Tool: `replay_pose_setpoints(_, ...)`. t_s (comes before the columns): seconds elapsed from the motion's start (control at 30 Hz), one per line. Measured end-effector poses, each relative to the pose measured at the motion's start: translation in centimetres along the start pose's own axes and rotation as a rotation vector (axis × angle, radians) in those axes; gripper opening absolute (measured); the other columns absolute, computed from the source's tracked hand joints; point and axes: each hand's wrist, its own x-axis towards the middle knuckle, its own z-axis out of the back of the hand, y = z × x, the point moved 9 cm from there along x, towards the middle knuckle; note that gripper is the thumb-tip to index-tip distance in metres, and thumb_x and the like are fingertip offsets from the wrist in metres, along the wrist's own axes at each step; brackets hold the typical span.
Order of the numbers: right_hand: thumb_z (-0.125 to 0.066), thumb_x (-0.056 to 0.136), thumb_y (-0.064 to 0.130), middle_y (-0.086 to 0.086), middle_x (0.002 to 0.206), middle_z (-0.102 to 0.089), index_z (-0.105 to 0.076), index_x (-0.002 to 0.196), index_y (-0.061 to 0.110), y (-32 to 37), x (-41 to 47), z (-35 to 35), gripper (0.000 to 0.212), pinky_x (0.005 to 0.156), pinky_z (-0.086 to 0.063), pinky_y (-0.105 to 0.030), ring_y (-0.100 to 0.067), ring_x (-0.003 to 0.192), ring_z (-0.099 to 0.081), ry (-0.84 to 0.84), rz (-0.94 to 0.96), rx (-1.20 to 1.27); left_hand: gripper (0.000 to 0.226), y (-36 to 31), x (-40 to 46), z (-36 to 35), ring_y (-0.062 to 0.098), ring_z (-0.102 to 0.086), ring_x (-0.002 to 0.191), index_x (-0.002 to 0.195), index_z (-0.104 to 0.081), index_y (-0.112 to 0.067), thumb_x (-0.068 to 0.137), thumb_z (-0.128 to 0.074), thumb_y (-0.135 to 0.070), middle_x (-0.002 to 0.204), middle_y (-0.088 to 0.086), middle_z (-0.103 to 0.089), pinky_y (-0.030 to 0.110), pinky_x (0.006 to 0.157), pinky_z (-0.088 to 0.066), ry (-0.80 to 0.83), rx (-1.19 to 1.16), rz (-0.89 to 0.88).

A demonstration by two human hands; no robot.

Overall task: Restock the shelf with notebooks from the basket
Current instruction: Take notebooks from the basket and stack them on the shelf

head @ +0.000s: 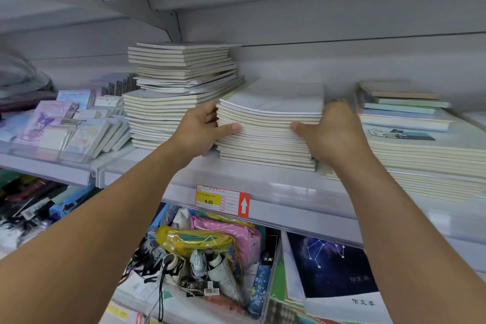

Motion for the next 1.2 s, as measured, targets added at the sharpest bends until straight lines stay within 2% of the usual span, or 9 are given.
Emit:
replay_pose_setpoints(0.17,-0.073,0.09,0.031,-0.015,0.108,-0.069,-0.065,0.108,0.003,-0.8,0.1,-0.4,0.034,0.082,-0.049,-0.033,-0.035,0.104,-0.063,-0.011,0.008,0.119,0.057,-0.4,0.3,0.0,0.022,-0.062,0.118,0.124,-0.06,-0.004,0.077,-0.081,-0.027,0.122,0.009,-0.068,0.043,0.104,-0.048,-0.094,-0.005,-0.022)
replay_pose_setpoints(0.37,-0.066,0.096,0.025,-0.015,0.104,-0.067,-0.059,0.112,0.004,-0.6,-0.4,-0.8,0.028,0.06,-0.028,-0.021,-0.021,0.076,-0.047,-0.102,0.056,0.106,0.064,0.0,-0.2,0.2,0.025,-0.062,0.118,0.131,-0.057,-0.01,0.076,-0.079,-0.034,0.124,0.007,-0.068,0.058,0.1,-0.046,-0.182,-0.008,-0.02)
replay_pose_setpoints(0.6,-0.059,0.097,0.046,-0.003,0.102,-0.064,-0.056,0.119,0.004,-1.0,0.3,-1.4,0.048,0.065,-0.031,-0.018,-0.025,0.1,-0.06,-0.018,-0.013,0.304,0.064,-1.6,0.5,-1.3,0.007,-0.062,0.105,0.129,-0.051,-0.028,0.08,-0.055,-0.068,0.109,-0.015,-0.066,0.023,0.083,-0.044,-0.104,0.137,-0.047)
replay_pose_setpoints(0.67,-0.05,0.102,0.042,-0.003,0.092,-0.058,-0.055,0.116,0.0,-0.9,0.4,-1.5,0.044,0.06,-0.025,-0.021,-0.026,0.094,-0.056,-0.038,-0.011,0.297,0.063,-1.5,1.0,-1.5,0.021,-0.055,0.113,0.143,-0.035,-0.024,0.093,-0.042,-0.062,0.114,0.005,-0.061,0.027,0.087,-0.037,-0.2,0.182,-0.051)
replay_pose_setpoints(0.73,-0.048,0.104,0.039,-0.012,0.099,-0.061,-0.052,0.114,0.0,-0.8,0.2,-1.4,0.04,0.065,-0.027,-0.024,-0.028,0.094,-0.055,-0.096,-0.009,0.275,0.057,-1.8,0.9,-1.9,0.034,-0.054,0.116,0.143,-0.032,-0.017,0.098,-0.042,-0.051,0.118,0.027,-0.058,0.028,0.088,-0.038,-0.266,0.217,-0.098)
replay_pose_setpoints(0.83,-0.048,0.104,0.035,-0.015,0.11,-0.062,-0.05,0.119,0.001,-0.6,-0.2,-1.6,0.038,0.068,-0.027,-0.024,-0.033,0.105,-0.057,-0.16,0.0,0.292,0.053,-2.2,0.5,-2.2,0.027,-0.054,0.1,0.141,-0.03,-0.013,0.101,-0.04,-0.045,0.1,0.014,-0.051,0.036,0.096,-0.043,-0.263,0.235,-0.137)
replay_pose_setpoints(0.97,-0.052,0.098,0.051,-0.006,0.151,-0.042,-0.025,0.151,0.008,-0.5,-0.2,-2.8,0.073,0.097,-0.028,-0.019,-0.023,0.138,-0.04,-0.021,-0.026,0.485,0.058,-2.0,0.7,-2.4,0.023,-0.037,0.133,0.146,-0.019,-0.014,0.101,-0.032,-0.049,0.144,0.016,-0.036,0.031,0.11,-0.028,-0.234,0.221,-0.098)
replay_pose_setpoints(1.07,-0.054,0.095,0.056,0.008,0.163,-0.021,0.0,0.16,0.024,-1.1,-0.1,-3.9,0.09,0.1,-0.017,-0.023,-0.017,0.147,-0.025,0.072,-0.126,0.667,0.061,-1.8,0.9,-2.4,0.022,-0.034,0.135,0.147,-0.02,-0.019,0.099,-0.031,-0.055,0.15,0.007,-0.029,0.032,0.109,-0.027,-0.29,0.157,-0.043)
replay_pose_setpoints(1.2,-0.06,0.096,0.036,0.04,0.108,-0.044,-0.027,0.153,0.031,-1.3,-0.6,-3.7,0.066,0.094,-0.029,-0.019,0.004,0.111,-0.046,0.084,-0.163,0.851,0.048,-0.8,1.2,-2.3,0.025,-0.046,0.121,0.136,-0.028,-0.025,0.099,-0.041,-0.051,0.129,0.009,-0.044,0.025,0.087,-0.036,-0.282,0.077,0.036)
